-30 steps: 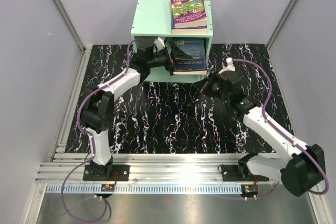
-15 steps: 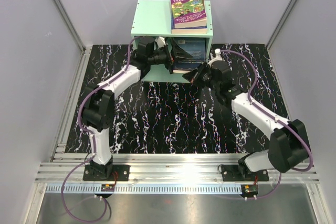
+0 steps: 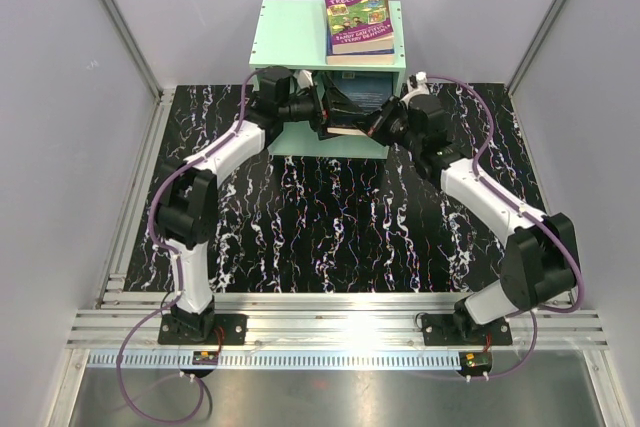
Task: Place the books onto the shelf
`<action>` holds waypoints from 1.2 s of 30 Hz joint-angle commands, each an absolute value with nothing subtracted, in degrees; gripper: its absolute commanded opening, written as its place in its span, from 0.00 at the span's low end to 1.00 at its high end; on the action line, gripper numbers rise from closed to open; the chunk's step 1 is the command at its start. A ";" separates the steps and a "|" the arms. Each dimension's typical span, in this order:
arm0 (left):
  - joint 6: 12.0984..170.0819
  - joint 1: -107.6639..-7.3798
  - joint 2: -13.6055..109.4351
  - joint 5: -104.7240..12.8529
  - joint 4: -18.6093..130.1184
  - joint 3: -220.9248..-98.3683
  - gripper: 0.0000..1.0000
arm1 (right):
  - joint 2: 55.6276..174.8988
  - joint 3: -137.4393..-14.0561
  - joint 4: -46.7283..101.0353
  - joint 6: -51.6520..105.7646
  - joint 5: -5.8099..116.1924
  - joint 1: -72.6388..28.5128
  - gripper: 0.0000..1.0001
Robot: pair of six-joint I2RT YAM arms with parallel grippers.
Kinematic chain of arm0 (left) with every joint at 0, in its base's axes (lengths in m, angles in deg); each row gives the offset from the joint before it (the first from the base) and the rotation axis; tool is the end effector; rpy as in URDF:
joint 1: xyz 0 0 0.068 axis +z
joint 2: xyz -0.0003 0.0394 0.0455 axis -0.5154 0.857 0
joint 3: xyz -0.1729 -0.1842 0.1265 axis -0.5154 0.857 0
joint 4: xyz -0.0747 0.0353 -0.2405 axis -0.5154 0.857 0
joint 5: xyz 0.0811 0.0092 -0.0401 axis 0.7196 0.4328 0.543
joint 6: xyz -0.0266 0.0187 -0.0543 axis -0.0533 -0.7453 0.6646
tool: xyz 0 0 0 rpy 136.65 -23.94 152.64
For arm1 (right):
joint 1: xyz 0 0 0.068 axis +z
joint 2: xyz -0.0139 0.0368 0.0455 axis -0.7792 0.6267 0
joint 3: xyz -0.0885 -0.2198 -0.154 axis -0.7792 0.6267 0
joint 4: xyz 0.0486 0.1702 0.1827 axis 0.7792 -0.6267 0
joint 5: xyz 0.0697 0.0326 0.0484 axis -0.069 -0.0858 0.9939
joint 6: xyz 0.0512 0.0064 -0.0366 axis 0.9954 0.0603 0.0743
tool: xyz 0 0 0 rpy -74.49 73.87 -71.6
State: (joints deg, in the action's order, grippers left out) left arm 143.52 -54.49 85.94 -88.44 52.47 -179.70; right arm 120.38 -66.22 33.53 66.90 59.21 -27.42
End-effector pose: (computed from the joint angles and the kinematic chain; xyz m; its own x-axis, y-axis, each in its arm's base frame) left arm 0.4187 -0.2228 0.3065 -0.9504 -0.2073 -0.2319 0.1852 0.2218 -0.9573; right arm 0.3285 0.1554 0.3317 -0.5727 0.5260 -0.6288 -0.2296 0.6334 0.7390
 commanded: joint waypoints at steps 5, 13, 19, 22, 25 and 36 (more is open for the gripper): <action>141.39 -53.70 84.04 -90.41 52.50 -180.82 0.99 | 117.70 -65.70 34.42 65.76 63.01 -28.95 0.00; 141.65 -53.61 84.31 -89.53 51.36 -179.76 0.99 | 106.35 -54.78 42.26 67.97 66.62 -29.04 0.00; 142.35 -53.61 83.43 -88.83 50.04 -178.71 0.99 | 107.74 -55.57 38.21 67.44 66.18 -28.95 0.07; 142.00 -53.52 82.03 -88.48 50.65 -177.83 0.99 | 110.64 -56.71 37.24 67.70 66.62 -28.95 0.03; 138.85 -53.61 80.36 -86.90 54.85 -177.92 0.99 | 112.84 -56.89 37.42 68.23 66.80 -28.95 0.00; 133.83 -53.44 77.37 -85.49 59.09 -174.94 0.99 | 118.03 -59.53 39.08 68.76 66.71 -28.95 0.00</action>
